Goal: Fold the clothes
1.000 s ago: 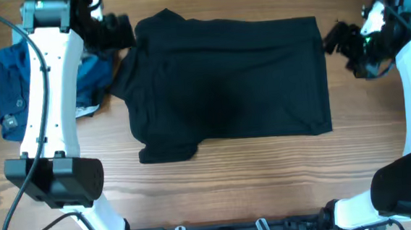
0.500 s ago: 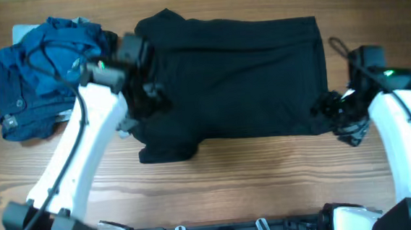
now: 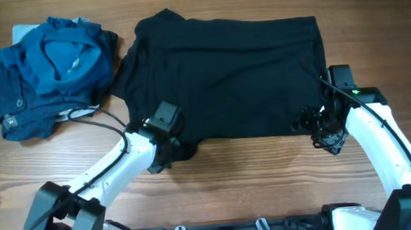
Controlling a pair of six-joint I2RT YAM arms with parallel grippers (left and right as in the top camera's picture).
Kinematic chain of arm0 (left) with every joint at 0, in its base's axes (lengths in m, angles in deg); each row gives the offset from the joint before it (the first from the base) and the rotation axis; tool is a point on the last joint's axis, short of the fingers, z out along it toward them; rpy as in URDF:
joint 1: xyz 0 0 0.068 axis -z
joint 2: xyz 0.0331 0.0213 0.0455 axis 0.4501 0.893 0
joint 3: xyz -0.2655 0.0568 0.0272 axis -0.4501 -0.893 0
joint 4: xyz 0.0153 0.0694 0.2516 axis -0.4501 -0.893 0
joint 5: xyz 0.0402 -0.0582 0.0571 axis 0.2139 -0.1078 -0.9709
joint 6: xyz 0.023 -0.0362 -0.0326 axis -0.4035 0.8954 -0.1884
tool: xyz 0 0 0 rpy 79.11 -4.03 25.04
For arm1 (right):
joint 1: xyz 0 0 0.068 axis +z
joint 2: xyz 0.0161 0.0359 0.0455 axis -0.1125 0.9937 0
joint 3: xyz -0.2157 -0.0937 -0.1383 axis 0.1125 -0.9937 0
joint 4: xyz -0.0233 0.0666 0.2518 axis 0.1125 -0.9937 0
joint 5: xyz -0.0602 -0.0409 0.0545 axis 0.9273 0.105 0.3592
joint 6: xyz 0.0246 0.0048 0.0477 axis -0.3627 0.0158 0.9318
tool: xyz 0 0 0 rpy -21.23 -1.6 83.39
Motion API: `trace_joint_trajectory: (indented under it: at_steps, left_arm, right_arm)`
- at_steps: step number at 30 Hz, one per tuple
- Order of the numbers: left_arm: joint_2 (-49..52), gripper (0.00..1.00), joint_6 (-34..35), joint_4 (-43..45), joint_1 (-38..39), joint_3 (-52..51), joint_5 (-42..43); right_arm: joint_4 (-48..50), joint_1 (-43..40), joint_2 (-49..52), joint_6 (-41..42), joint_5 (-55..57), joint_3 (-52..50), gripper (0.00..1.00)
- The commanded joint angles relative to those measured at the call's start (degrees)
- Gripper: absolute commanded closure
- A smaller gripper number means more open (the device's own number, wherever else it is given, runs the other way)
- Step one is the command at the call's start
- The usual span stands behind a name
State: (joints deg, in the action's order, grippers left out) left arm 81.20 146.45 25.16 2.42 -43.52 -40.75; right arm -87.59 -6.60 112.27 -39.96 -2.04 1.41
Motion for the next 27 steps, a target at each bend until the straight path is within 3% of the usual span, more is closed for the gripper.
trace_joint_trajectory:
  at_steps: [1,8,11,15,20,25,27]
  left_arm:
    - [0.0,0.58,2.5,2.5,0.2,-3.5,-4.0]
    - [0.8,0.58,4.5,4.7,0.2,-4.2,-10.9]
    - [3.8,0.96,4.4,4.8,0.2,-4.2,-10.3]
    - [1.2,0.96,3.7,3.0,0.2,-2.3,-10.5]
    - [-11.2,0.96,1.1,-3.2,0.2,0.1,-10.6]
    - [-15.1,0.96,1.1,-3.4,0.2,0.1,-11.9]
    - [-15.1,0.96,1.1,-3.4,0.2,0.1,-11.9]
  right_arm:
    - [0.2,0.3,-0.3,0.2,1.1,-0.3,0.16]
    - [1.5,0.3,-0.3,-1.3,1.5,-0.3,0.16]
    - [1.4,0.3,-0.3,-1.3,1.5,-0.3,0.16]
    - [0.5,0.3,-0.3,-1.3,1.5,-0.3,0.16]
    - [-1.4,0.3,-0.3,0.7,4.8,-0.6,0.21]
    - [2.0,0.3,-0.3,3.5,7.6,-2.9,0.47]
    - [6.6,0.3,-0.2,3.4,8.3,-6.5,0.46]
